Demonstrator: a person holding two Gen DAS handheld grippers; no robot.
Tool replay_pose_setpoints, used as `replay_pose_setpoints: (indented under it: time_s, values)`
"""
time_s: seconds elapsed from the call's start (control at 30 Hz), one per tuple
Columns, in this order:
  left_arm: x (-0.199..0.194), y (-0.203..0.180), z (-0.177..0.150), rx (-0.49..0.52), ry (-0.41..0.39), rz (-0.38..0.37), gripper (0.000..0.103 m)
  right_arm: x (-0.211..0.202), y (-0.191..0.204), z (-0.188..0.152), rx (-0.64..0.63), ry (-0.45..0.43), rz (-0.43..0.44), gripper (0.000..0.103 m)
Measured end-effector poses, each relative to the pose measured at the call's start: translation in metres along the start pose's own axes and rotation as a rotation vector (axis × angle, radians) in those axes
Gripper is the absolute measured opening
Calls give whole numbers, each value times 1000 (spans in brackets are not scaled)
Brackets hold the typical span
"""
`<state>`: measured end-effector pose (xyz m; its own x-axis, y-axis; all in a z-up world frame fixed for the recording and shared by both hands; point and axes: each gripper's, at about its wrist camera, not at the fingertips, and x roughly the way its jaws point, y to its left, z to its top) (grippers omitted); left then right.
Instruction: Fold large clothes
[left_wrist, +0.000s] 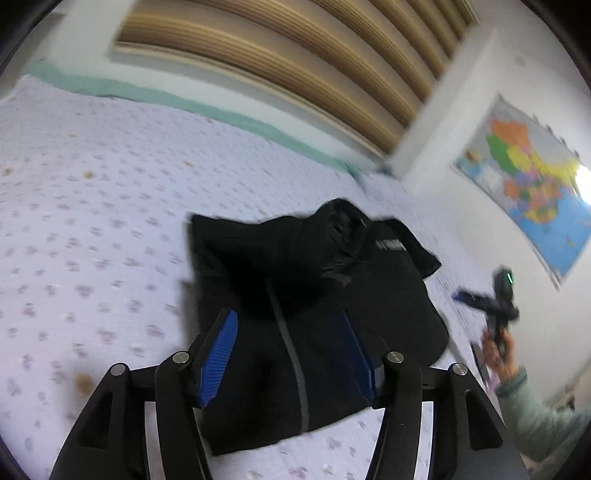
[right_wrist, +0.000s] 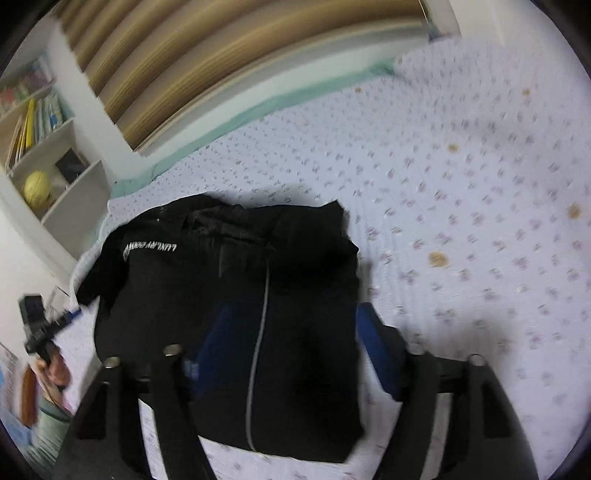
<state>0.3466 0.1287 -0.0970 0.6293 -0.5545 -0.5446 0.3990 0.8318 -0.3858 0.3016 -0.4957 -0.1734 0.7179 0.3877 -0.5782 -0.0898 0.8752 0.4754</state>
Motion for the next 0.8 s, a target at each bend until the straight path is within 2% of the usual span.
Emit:
replay_pose_setpoints:
  time_s: [0.13,0.2,0.37,0.43,0.57,0.63,0.67,0.73,0.77,0.8]
  values:
    - [19,19,13,-74,-14,126,61,13,2,4,-18,15,-57,78]
    - [38,26,20,-88,5,155,61,20,2,9,-28,5,-59,78]
    - [75,39,41,-110,26,234,60,54,2,33,-108,0,-129,81]
    - [87,39,49,-110,34,195,61,72,-4,48,-110,10,-110,81]
    - [105,33,63,-44,46,184,61,102,-23,71,-89,30,-47,81]
    - [116,42,70,-80,70,128,61,118,-34,81,-60,44,0,81]
    - [125,49,74,-111,96,75,61,125,-39,84,-42,58,34,81]
    - [141,52,79,-116,139,11,61,141,-44,87,-21,106,127,81]
    - [145,51,80,-108,143,8,61,146,-43,86,-20,129,156,76]
    - [150,49,80,-102,156,4,58,149,-37,85,-44,142,171,53]
